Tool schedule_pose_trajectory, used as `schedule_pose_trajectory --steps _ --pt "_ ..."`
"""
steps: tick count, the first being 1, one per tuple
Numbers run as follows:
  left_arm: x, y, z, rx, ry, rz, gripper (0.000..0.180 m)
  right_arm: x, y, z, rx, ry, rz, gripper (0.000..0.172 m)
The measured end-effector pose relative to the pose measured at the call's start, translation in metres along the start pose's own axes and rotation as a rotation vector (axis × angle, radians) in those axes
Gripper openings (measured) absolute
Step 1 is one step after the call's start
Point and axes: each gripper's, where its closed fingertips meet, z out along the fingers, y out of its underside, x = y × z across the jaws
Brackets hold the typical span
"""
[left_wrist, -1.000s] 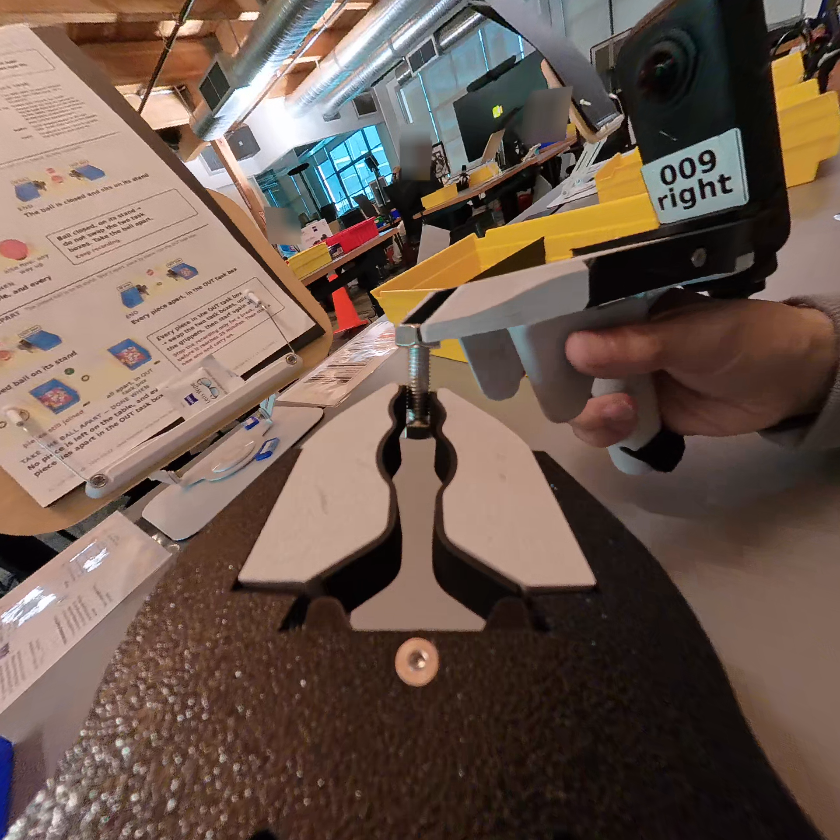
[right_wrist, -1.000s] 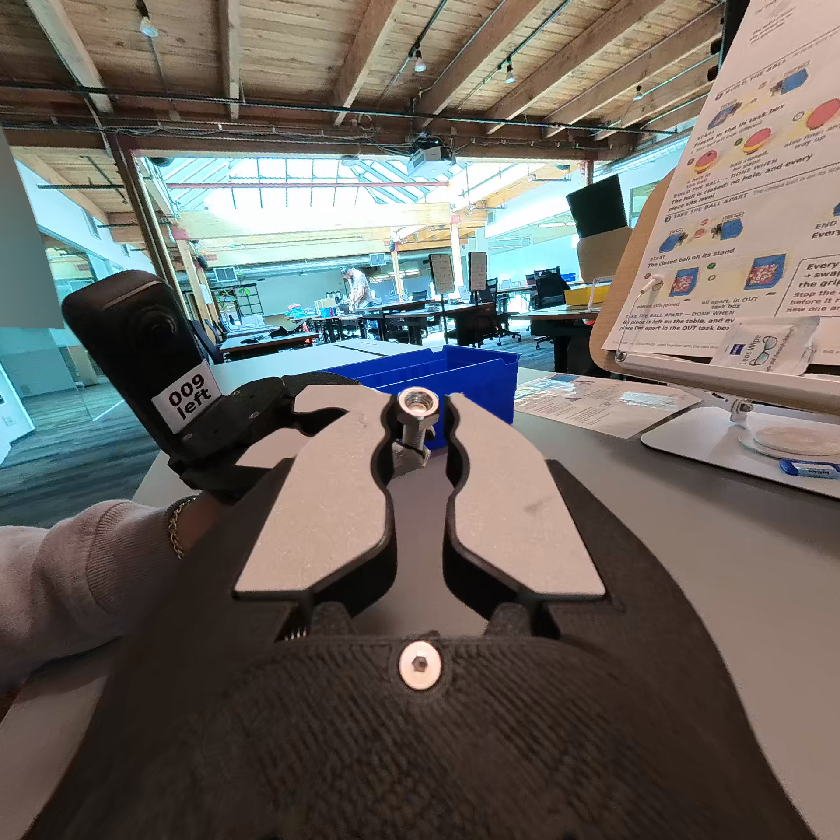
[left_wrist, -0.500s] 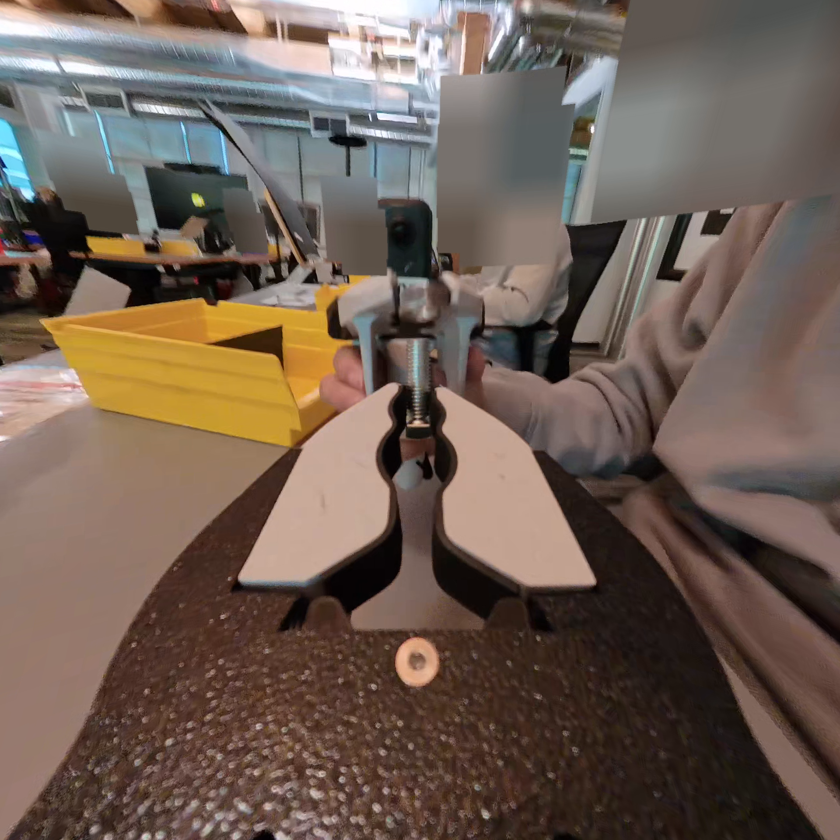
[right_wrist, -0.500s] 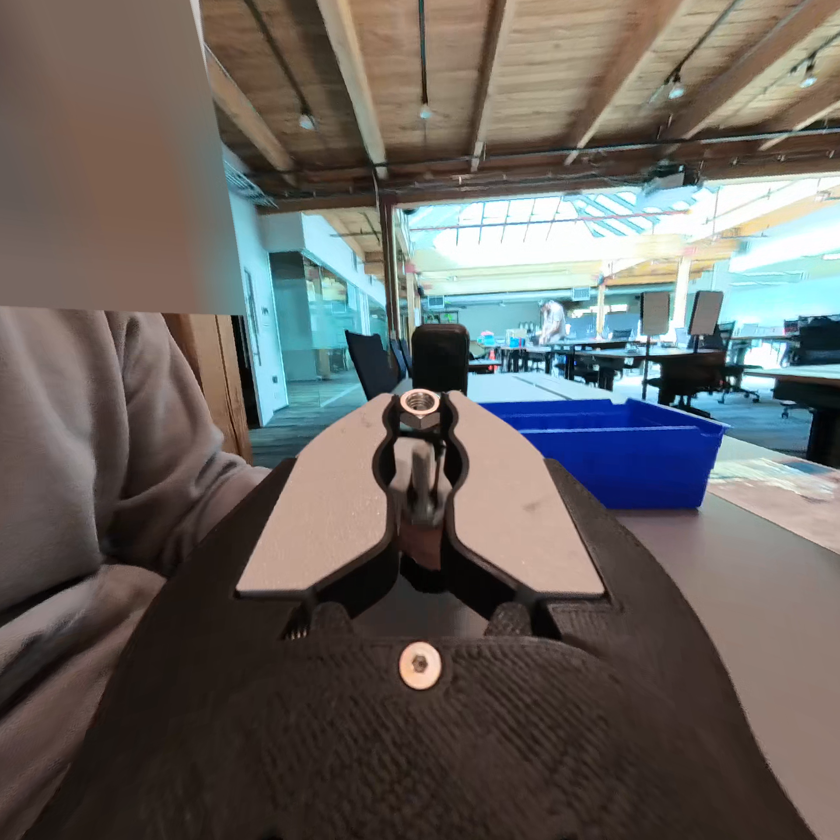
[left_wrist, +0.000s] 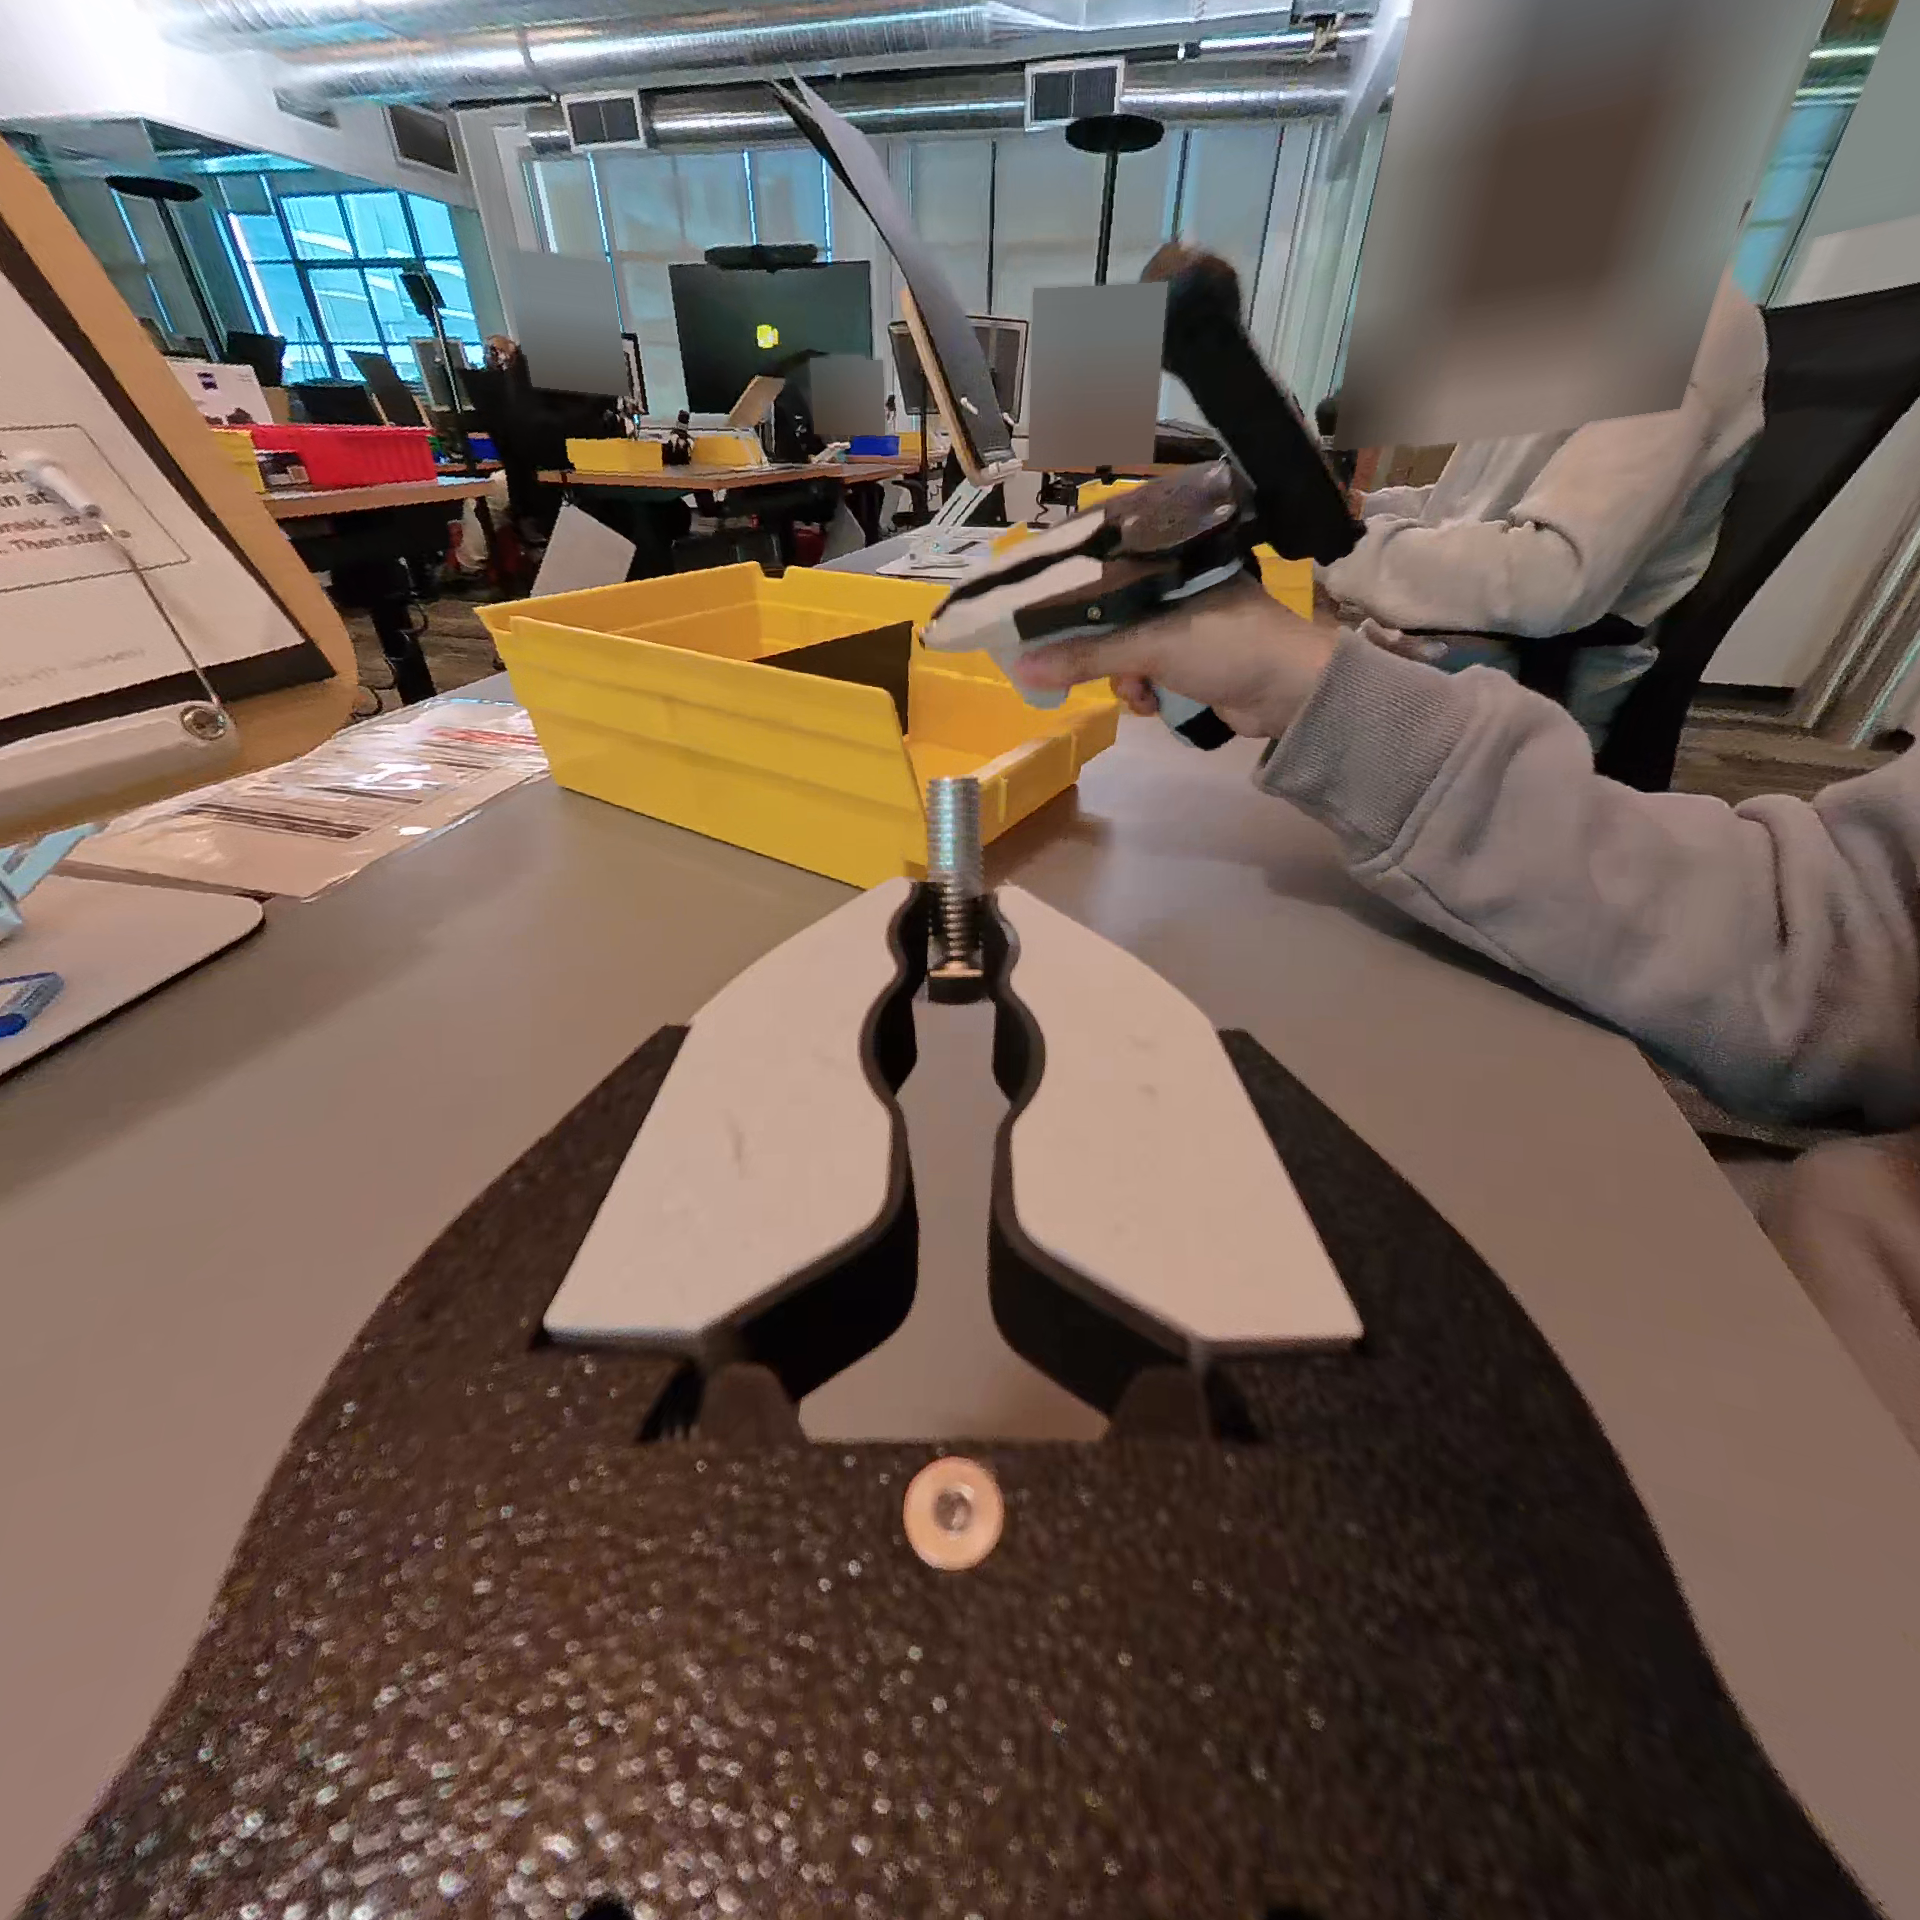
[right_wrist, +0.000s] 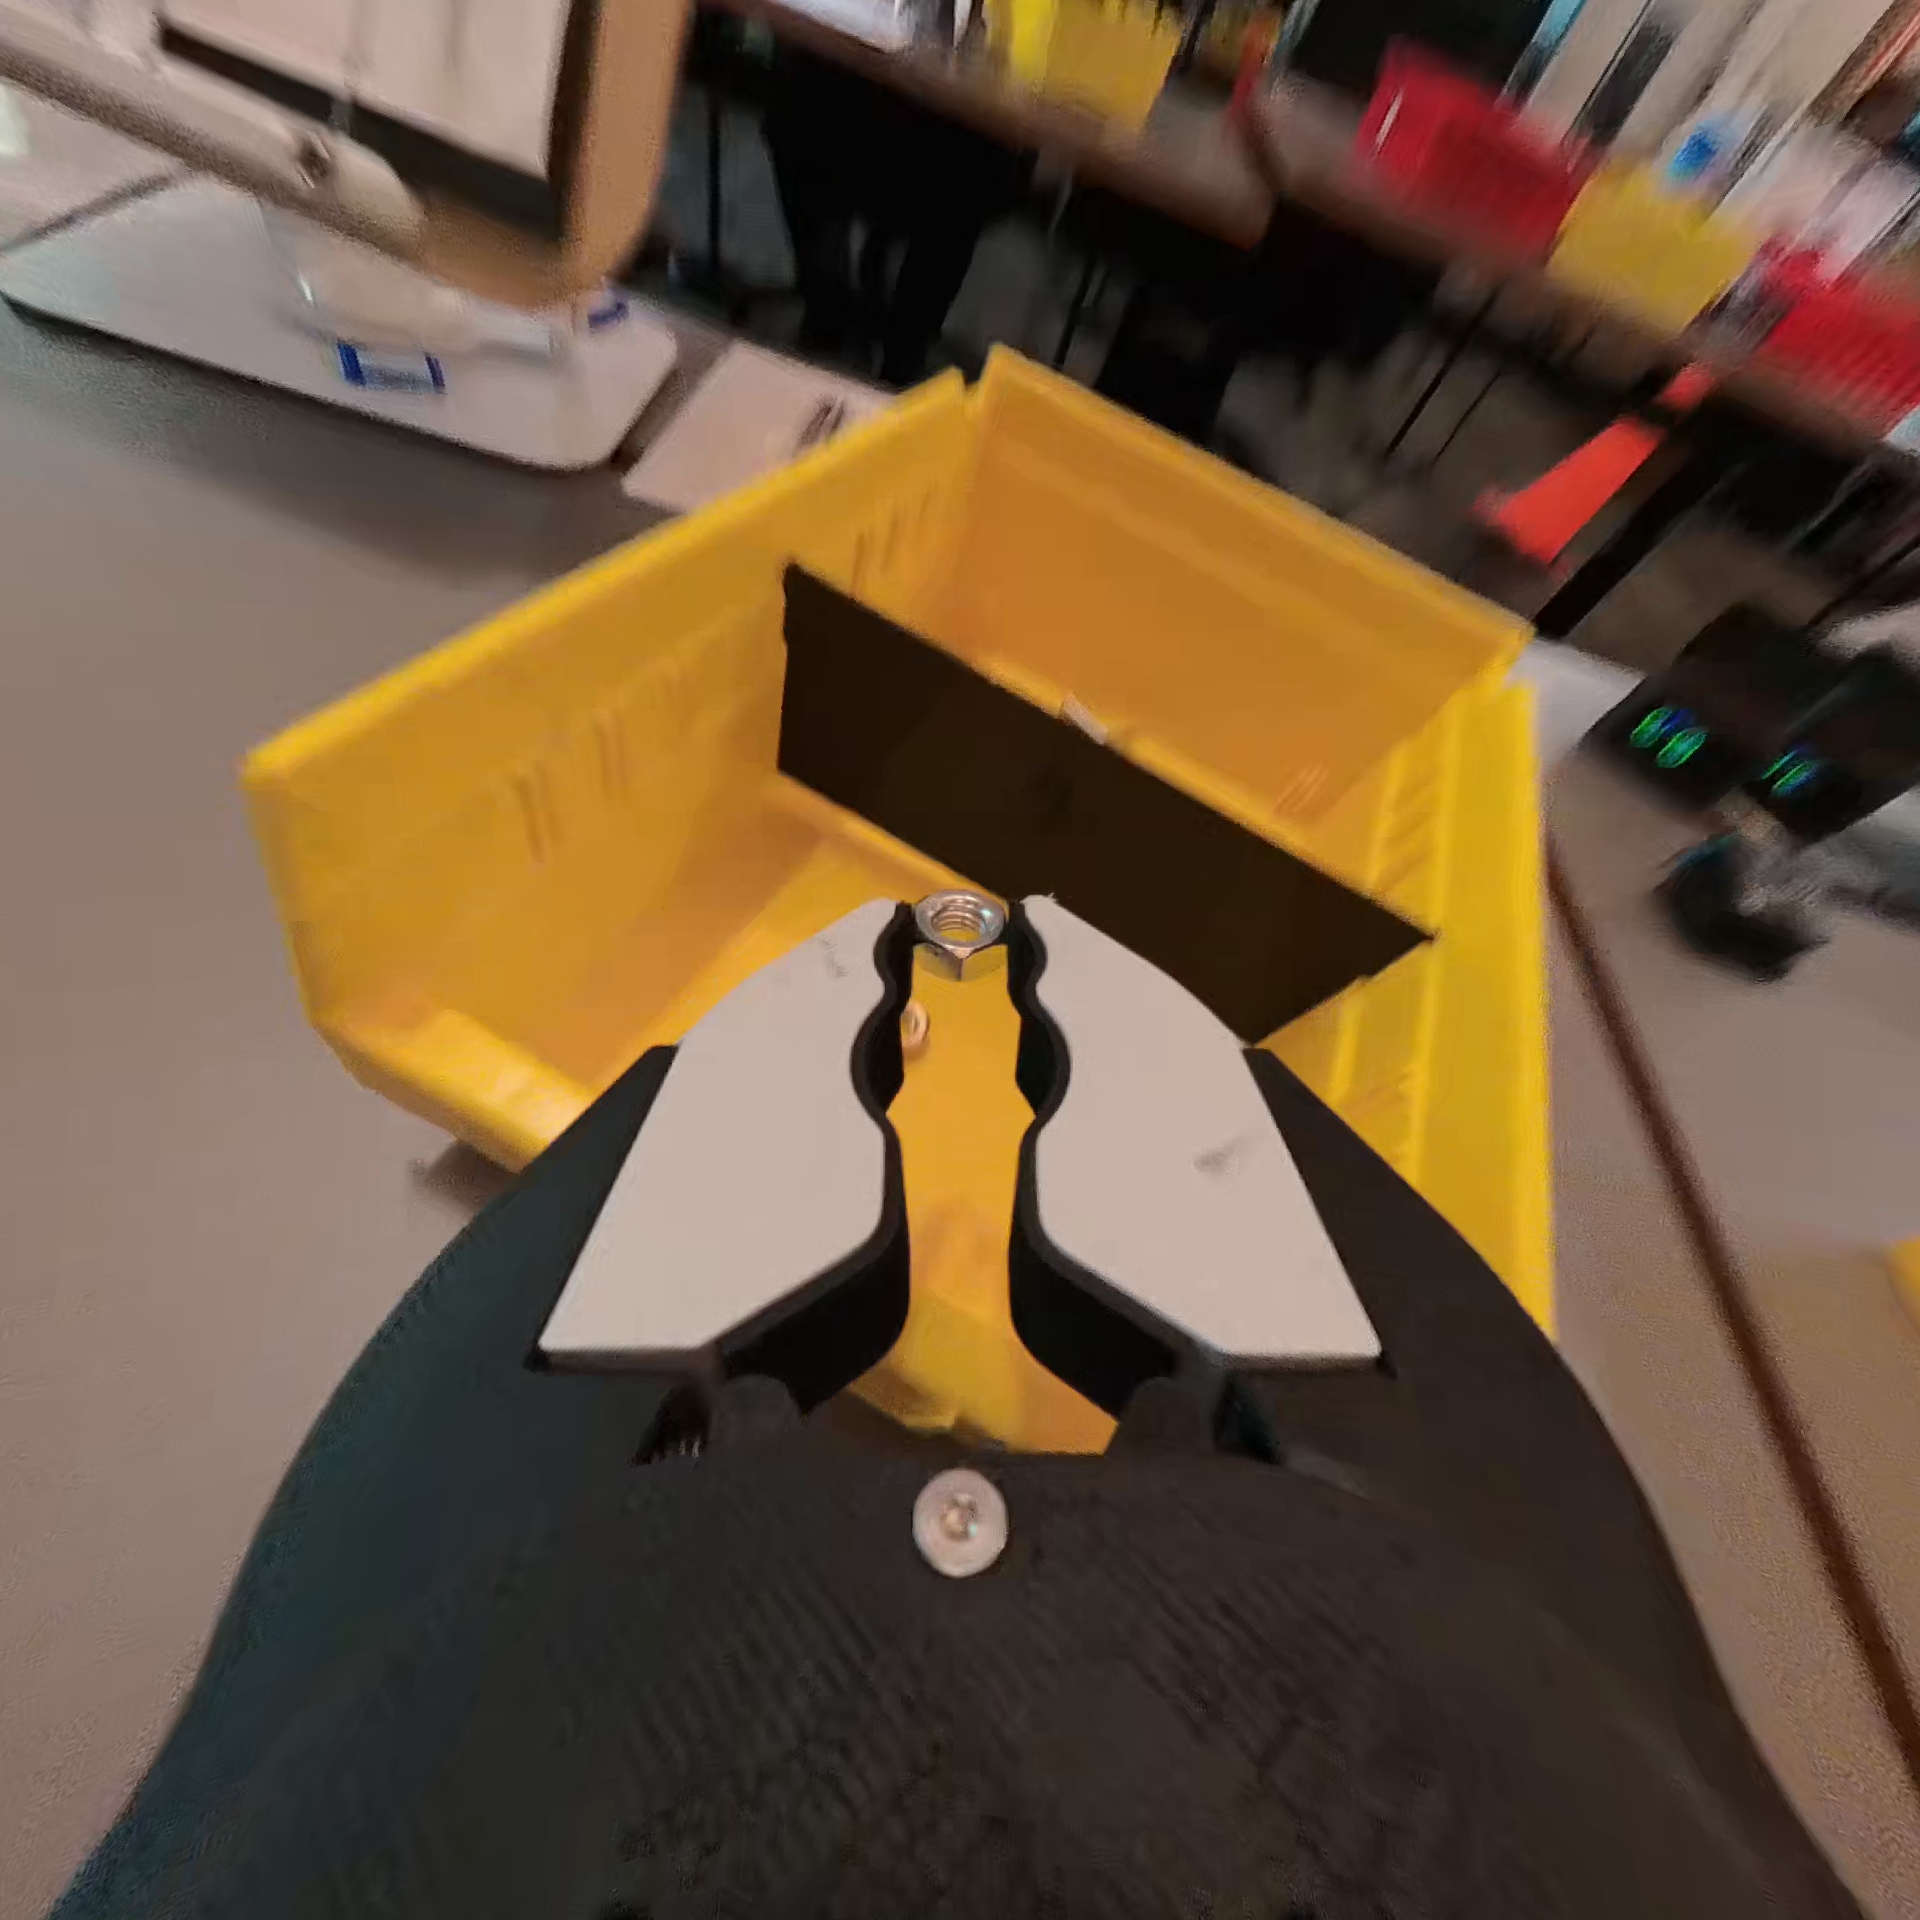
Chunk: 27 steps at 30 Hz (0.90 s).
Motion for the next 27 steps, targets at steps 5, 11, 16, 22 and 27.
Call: schedule_pose_trajectory --steps 5,11,16,22,27 --pt "0.000 0.003 0.001 -0.018 -0.005 0.005 0.008 0.006 0.025 0.006 -0.103 -0.016 0.083 0.017" --pt "-0.002 0.006 0.001 -0.032 -0.013 -0.007 0.009 0.013 0.021 0.005 -0.069 0.040 0.092 0.050" --pt "-0.007 0.003 0.000 -0.011 -0.047 -0.006 0.009 -0.039 -0.043 -0.015 0.280 -0.239 0.057 0.059" --pt "0.001 -0.009 0.000 0.058 -0.025 0.042 0.009 -0.203 -0.106 -0.104 0.646 -1.102 0.145 0.035" --pt "0.013 -0.013 0.004 0.078 0.014 0.111 0.008 -0.258 -0.107 -0.120 0.652 -1.216 0.112 0.031"
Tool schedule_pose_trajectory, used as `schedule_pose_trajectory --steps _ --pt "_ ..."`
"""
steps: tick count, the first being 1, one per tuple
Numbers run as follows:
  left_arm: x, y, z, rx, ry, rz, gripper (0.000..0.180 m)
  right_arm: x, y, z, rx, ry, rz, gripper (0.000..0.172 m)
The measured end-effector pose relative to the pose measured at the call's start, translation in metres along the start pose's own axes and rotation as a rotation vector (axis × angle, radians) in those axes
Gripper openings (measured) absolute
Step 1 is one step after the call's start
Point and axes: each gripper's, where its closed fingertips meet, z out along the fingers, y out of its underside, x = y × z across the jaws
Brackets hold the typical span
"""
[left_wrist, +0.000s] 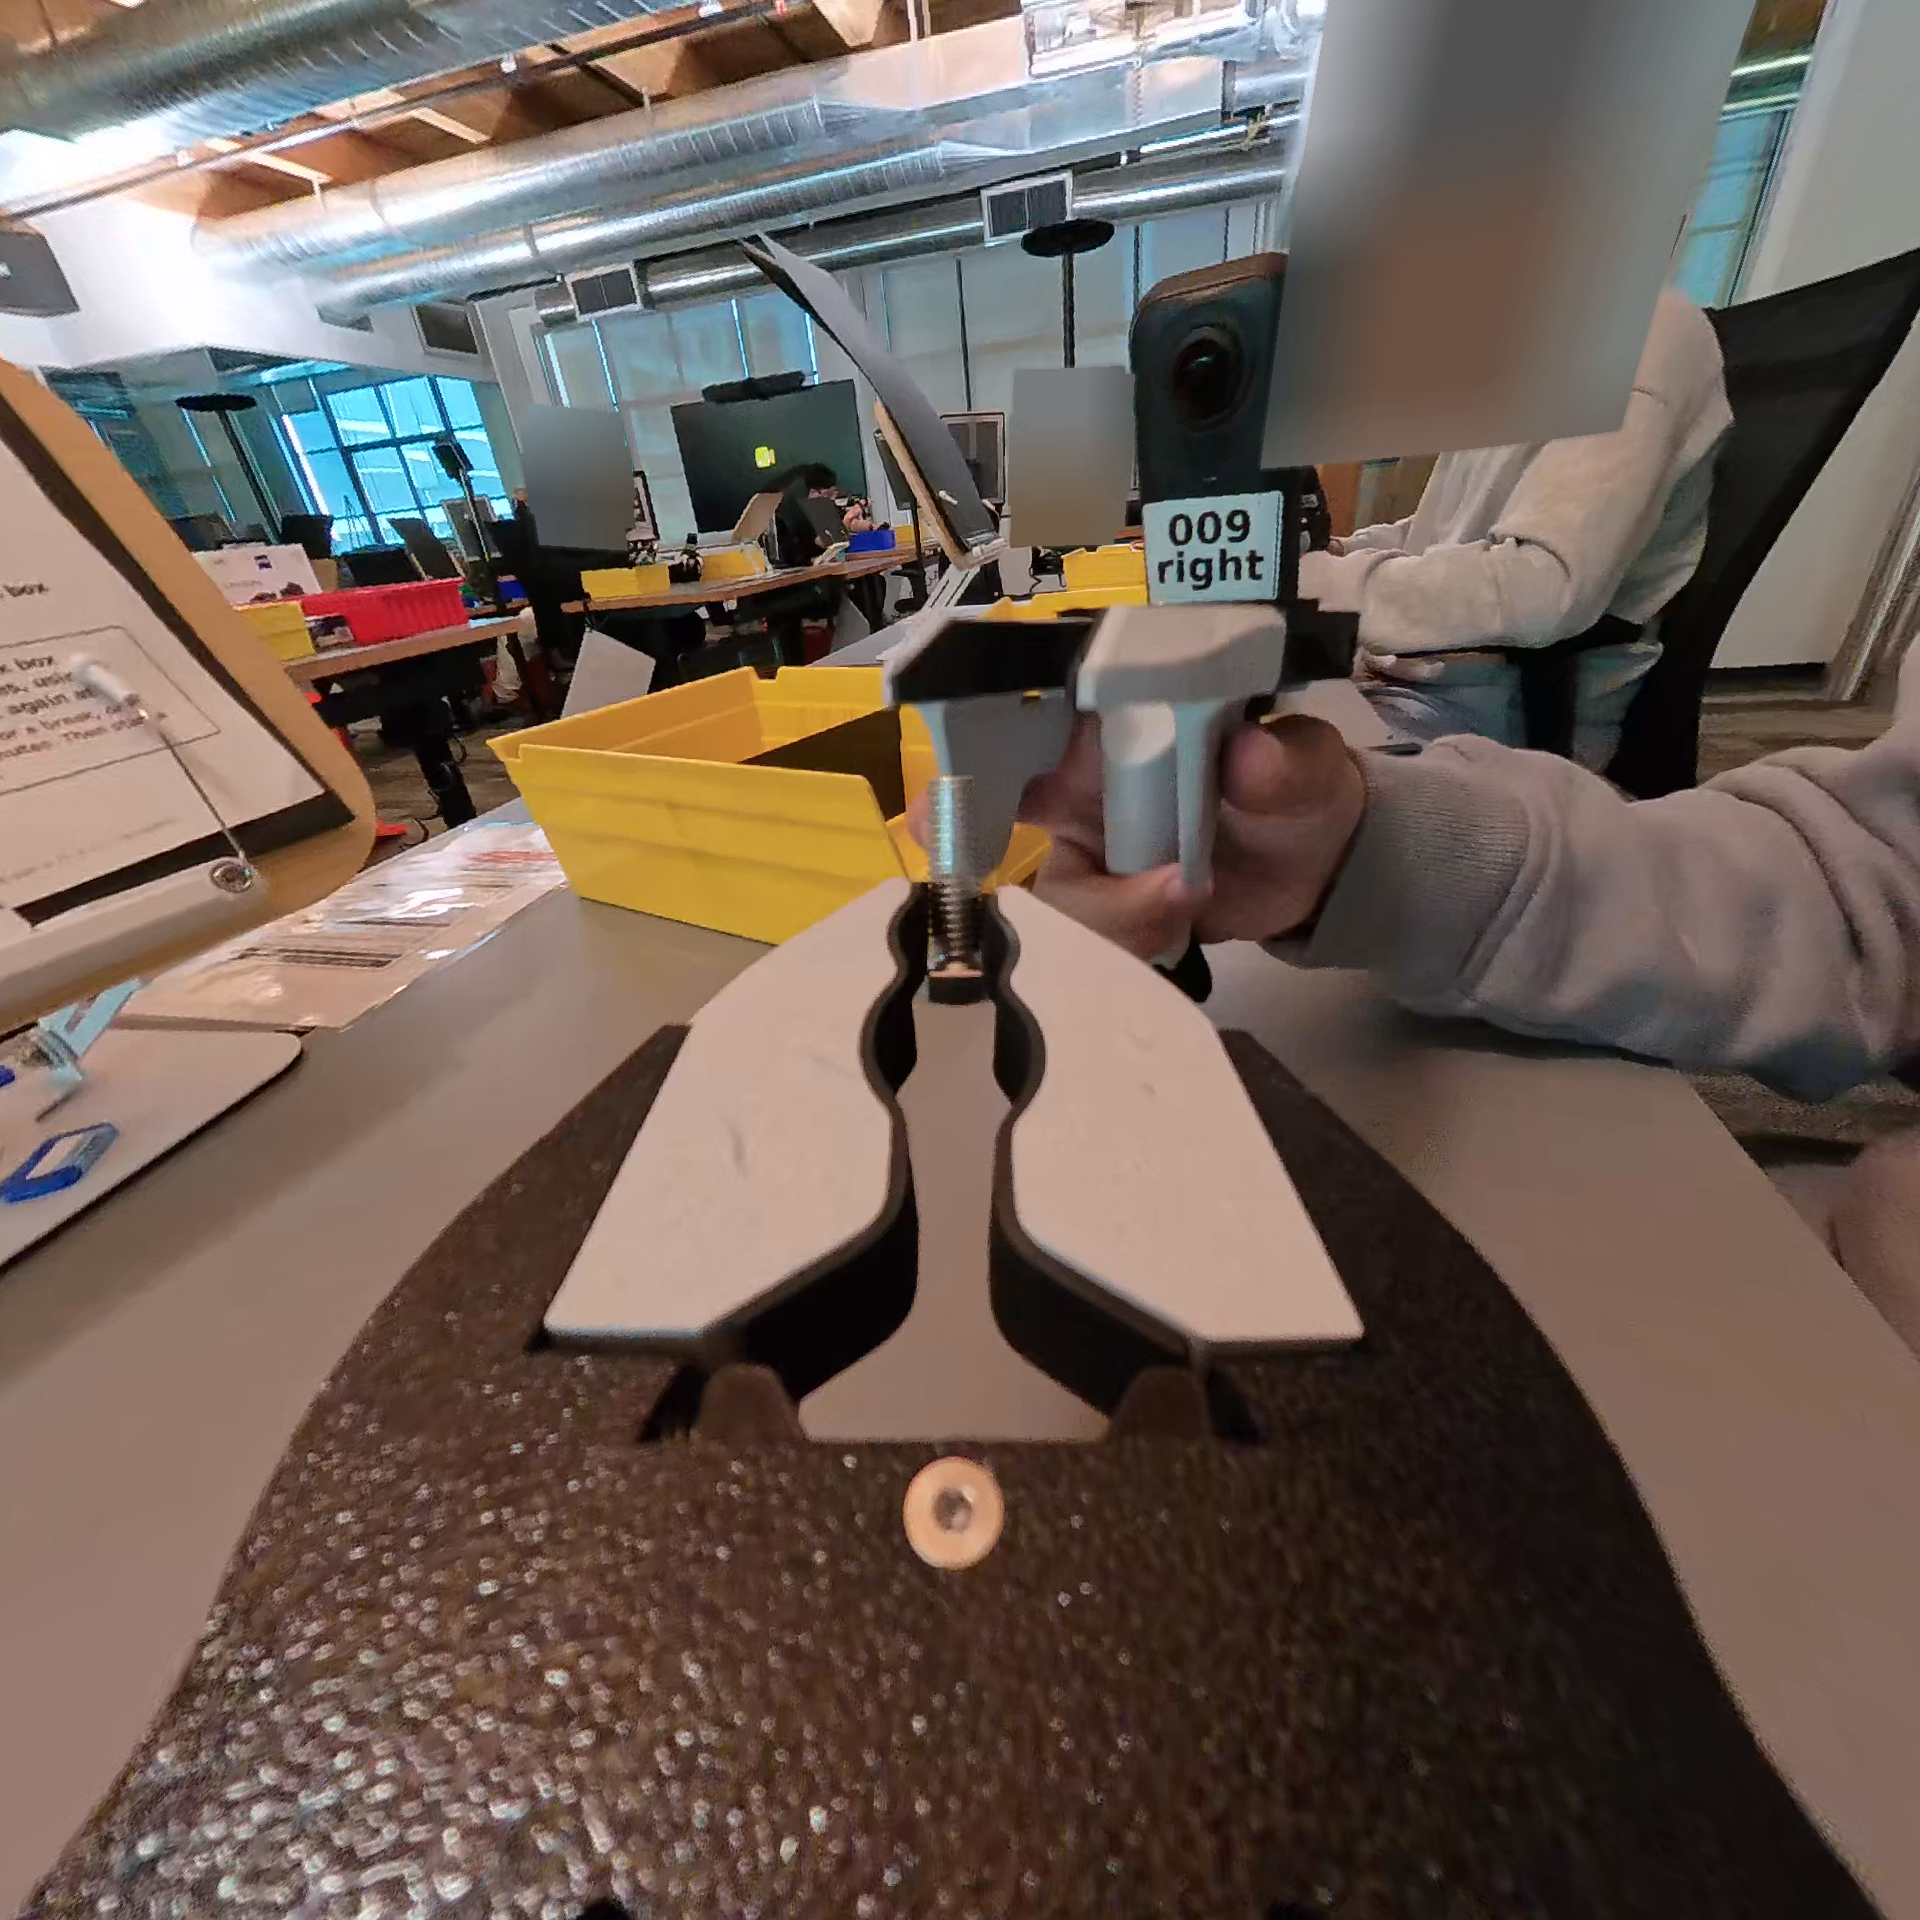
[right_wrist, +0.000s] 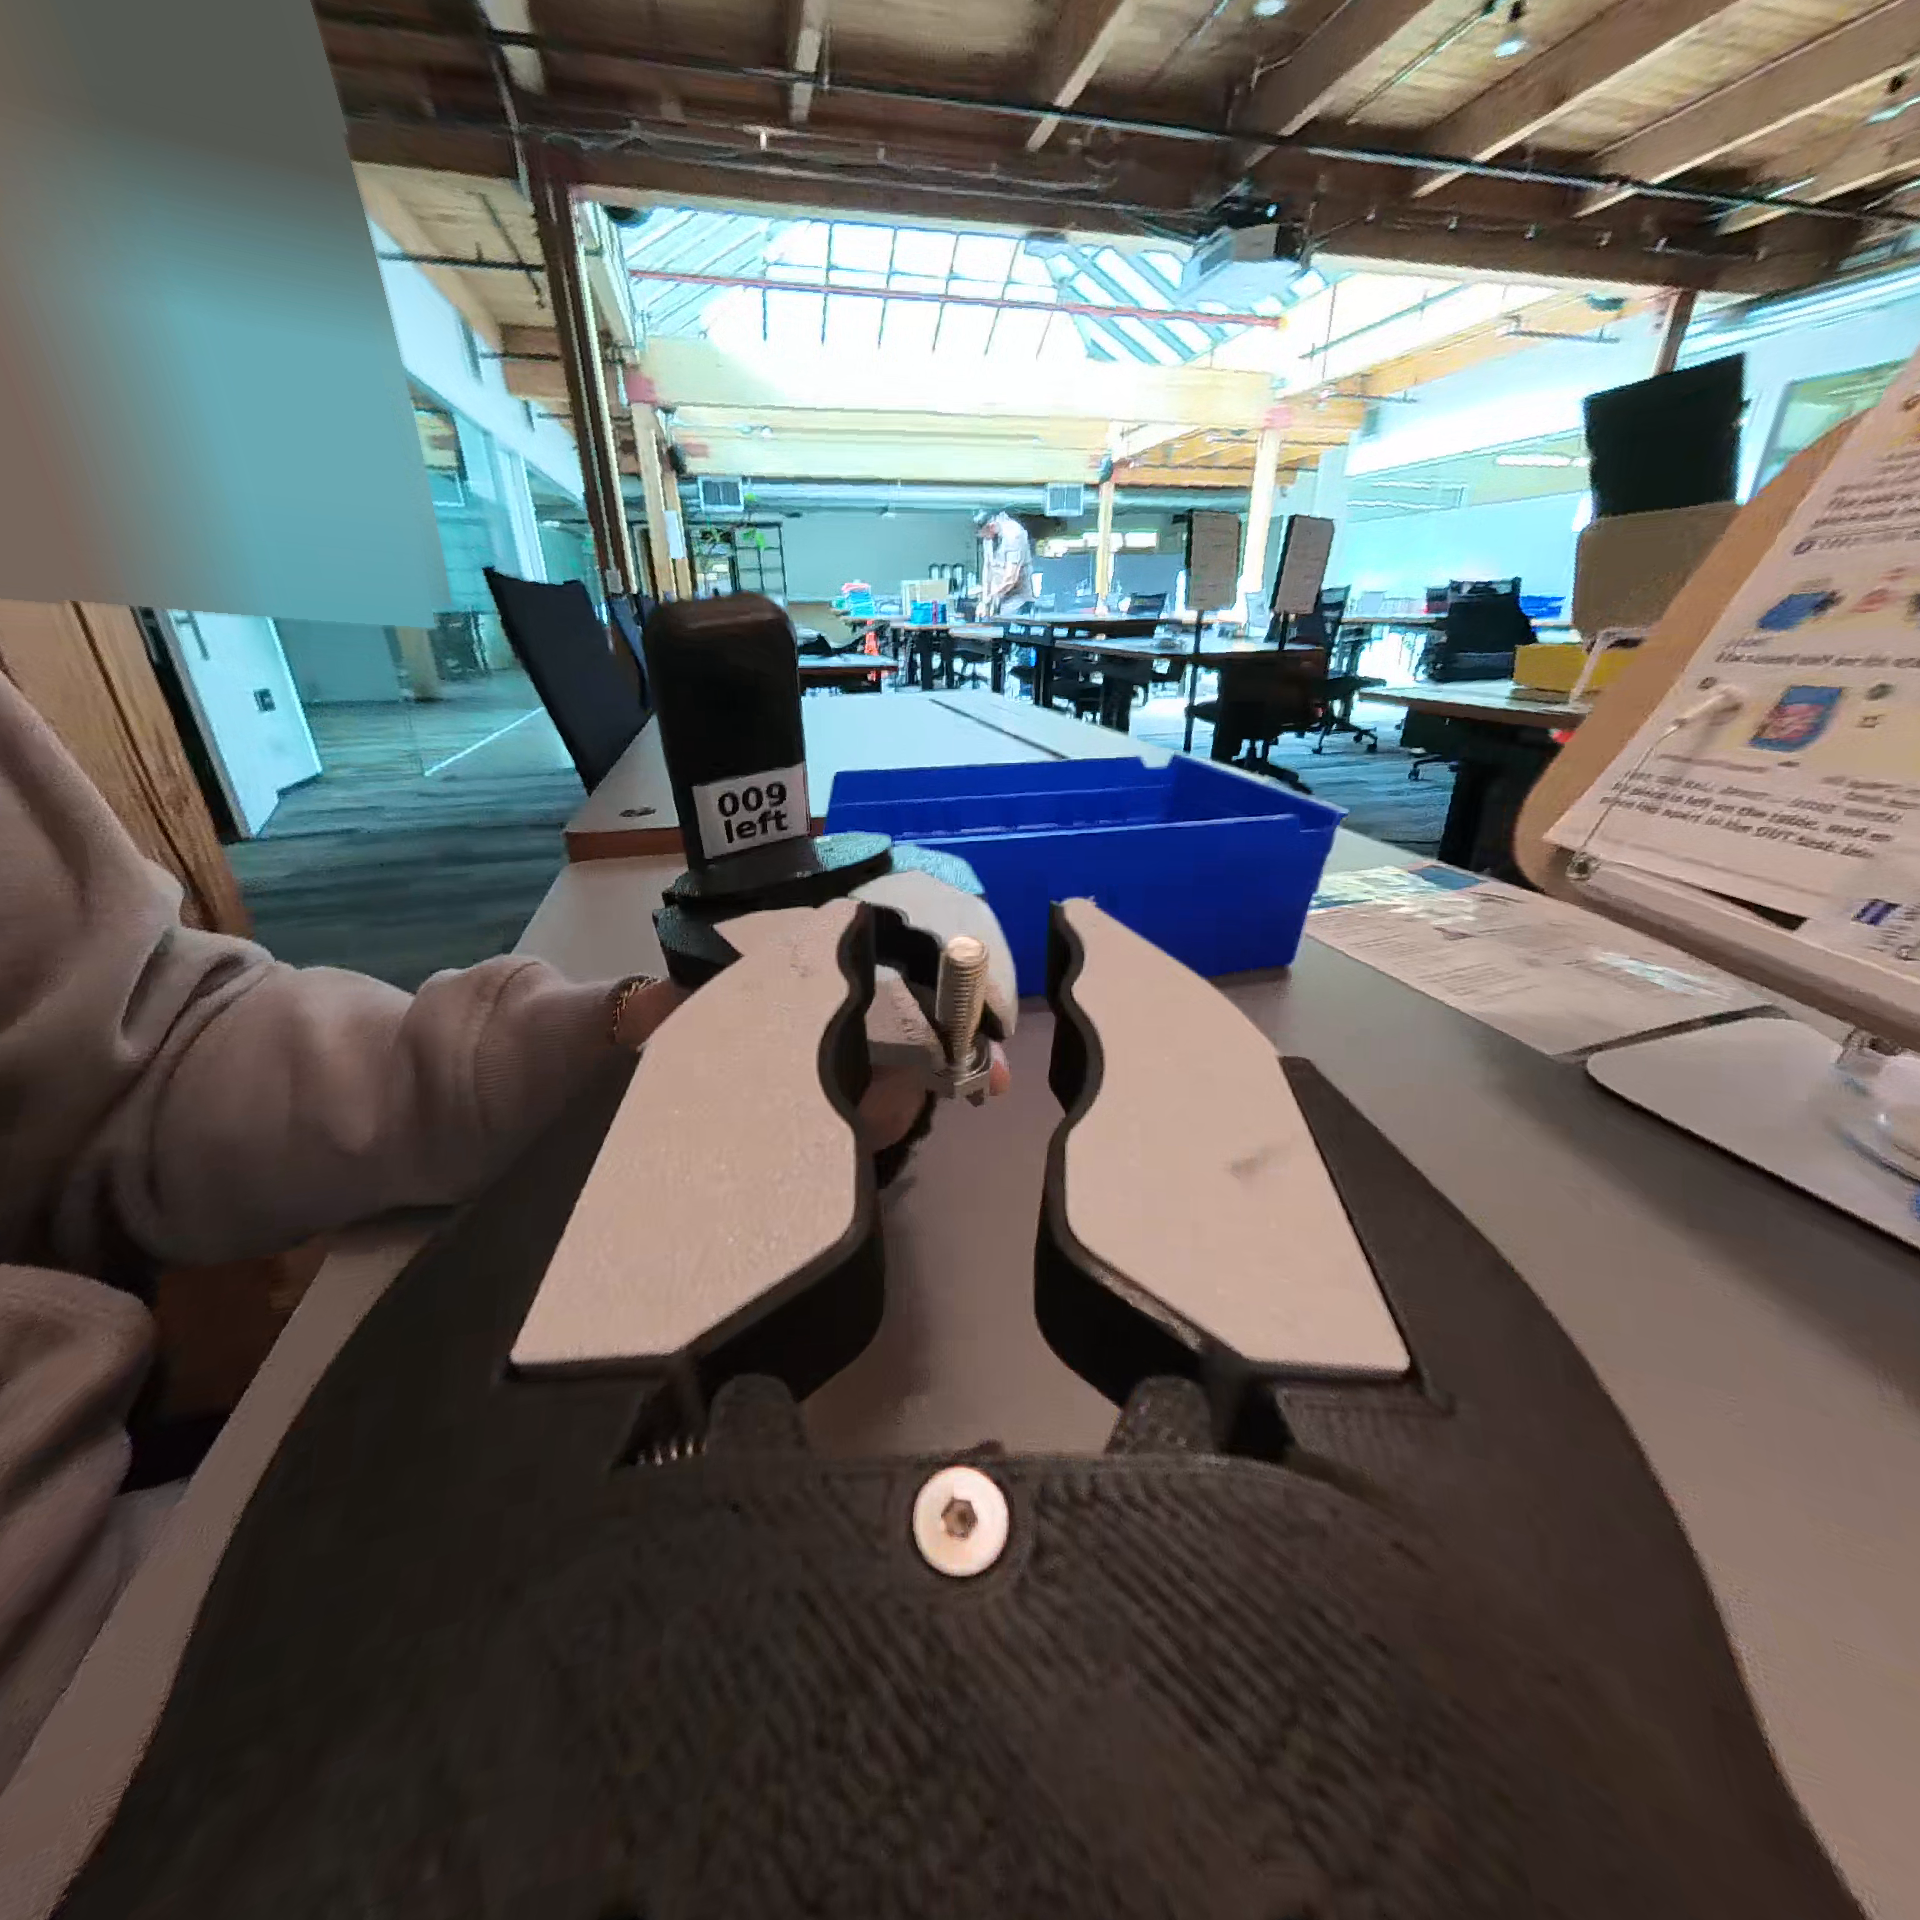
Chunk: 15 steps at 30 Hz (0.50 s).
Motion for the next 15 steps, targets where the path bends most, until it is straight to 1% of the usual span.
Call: schedule_pose_trajectory --steps 2,7,10,13,15 --pt "0.002 0.000 0.001 0.002 0.007 0.001 0.008 0.001 0.011 0.006 -0.041 0.017 -0.006 0.030" --pt "0.003 -0.002 0.001 0.012 0.014 0.013 0.008 -0.003 0.020 0.012 -0.060 -0.003 -0.016 0.009" --pt "0.004 -0.002 0.001 0.011 0.019 0.022 0.008 -0.004 0.021 0.014 -0.068 -0.004 -0.070 0.009" --pt "-0.001 -0.003 0.002 0.029 -0.028 0.027 0.010 0.002 0.019 0.013 -0.087 0.036 -0.110 0.009" --pt "-0.011 -0.002 0.001 0.016 -0.092 0.036 0.032 0.020 0.012 0.005 -0.083 0.143 -0.164 0.009"
